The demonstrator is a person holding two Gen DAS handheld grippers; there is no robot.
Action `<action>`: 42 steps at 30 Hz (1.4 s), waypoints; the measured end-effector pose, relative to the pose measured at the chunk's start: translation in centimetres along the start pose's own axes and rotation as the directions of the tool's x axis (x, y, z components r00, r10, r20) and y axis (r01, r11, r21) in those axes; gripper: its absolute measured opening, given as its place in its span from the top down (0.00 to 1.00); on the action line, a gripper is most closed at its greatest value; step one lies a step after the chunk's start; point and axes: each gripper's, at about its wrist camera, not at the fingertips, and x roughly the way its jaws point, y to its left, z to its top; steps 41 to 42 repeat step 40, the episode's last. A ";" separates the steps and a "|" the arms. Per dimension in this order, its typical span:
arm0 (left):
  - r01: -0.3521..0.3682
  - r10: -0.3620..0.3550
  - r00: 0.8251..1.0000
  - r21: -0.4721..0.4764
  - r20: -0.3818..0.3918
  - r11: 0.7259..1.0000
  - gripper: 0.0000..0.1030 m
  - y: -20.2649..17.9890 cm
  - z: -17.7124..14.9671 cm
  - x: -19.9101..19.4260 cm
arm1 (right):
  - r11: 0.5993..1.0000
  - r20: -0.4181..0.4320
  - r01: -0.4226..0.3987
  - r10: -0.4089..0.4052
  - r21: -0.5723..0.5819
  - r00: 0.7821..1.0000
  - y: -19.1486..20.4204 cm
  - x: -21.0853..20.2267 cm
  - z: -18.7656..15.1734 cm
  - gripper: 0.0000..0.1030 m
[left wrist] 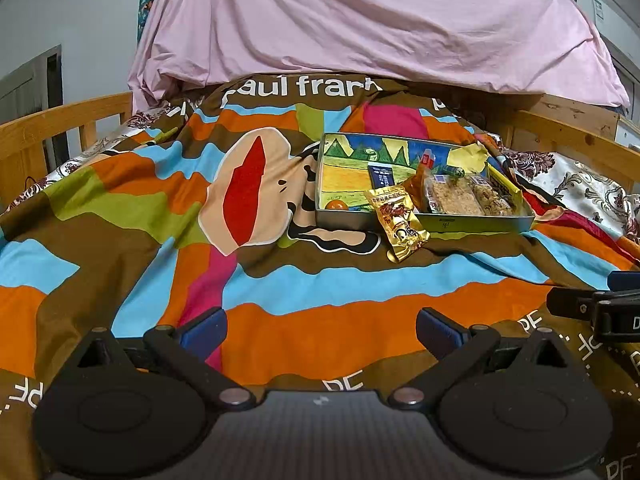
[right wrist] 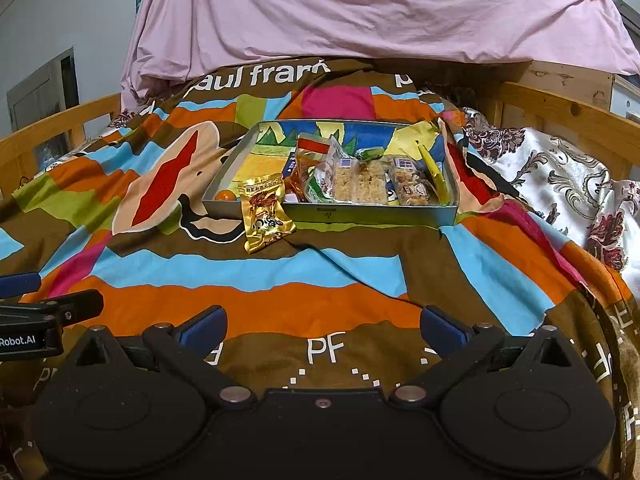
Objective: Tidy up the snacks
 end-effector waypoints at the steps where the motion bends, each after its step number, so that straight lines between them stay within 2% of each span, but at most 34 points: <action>1: 0.000 0.000 1.000 0.000 0.000 1.000 0.00 0.0 0.0 0.0 | 1.000 0.000 0.000 0.000 0.000 1.000 0.0 0.0 0.0 0.01; 42: 0.009 -0.009 1.000 0.006 0.010 1.000 0.00 -0.2 -0.3 -0.2 | 1.000 -0.004 0.002 -0.002 -0.002 1.000 0.1 0.0 0.1 0.01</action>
